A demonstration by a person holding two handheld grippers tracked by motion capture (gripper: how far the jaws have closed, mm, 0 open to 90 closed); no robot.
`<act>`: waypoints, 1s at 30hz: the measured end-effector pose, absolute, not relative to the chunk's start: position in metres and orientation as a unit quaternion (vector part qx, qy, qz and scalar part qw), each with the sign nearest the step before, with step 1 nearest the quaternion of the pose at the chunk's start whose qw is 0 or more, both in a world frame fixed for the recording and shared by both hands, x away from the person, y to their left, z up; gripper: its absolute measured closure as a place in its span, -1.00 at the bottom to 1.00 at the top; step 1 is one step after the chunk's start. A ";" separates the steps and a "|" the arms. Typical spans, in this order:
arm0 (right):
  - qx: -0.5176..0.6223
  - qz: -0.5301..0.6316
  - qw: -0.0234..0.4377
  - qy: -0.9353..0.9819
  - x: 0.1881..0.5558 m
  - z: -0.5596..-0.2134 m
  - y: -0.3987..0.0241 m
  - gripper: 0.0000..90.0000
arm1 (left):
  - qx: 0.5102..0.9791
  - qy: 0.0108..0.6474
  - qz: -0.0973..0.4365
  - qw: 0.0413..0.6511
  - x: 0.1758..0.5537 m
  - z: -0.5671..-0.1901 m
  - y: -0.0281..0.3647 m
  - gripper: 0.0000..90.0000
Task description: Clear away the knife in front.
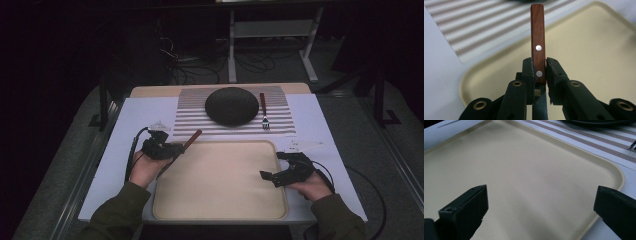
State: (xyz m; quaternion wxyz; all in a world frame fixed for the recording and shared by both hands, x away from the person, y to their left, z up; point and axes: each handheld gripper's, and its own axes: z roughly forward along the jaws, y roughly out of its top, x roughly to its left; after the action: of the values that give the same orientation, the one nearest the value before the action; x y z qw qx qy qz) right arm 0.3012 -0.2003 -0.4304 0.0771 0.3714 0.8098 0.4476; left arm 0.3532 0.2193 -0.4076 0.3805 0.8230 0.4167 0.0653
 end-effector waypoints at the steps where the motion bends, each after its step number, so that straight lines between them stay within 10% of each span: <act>1: 0.372 0.447 0.077 0.810 0.301 -0.430 -0.200 -1.00 | 0.823 0.418 0.063 0.380 0.351 -0.411 0.219 0.73; 30: 0.369 0.446 0.076 0.812 0.304 -0.430 -0.197 -1.00 | 0.819 0.434 0.070 0.370 0.341 -0.445 0.226 0.60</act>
State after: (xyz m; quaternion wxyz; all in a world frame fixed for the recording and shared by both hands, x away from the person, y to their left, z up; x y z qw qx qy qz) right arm 0.3036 -0.1972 -0.4300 0.0763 0.3691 0.8119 0.4459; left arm 0.3410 0.2260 -0.4445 0.3697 0.8188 0.4335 0.0705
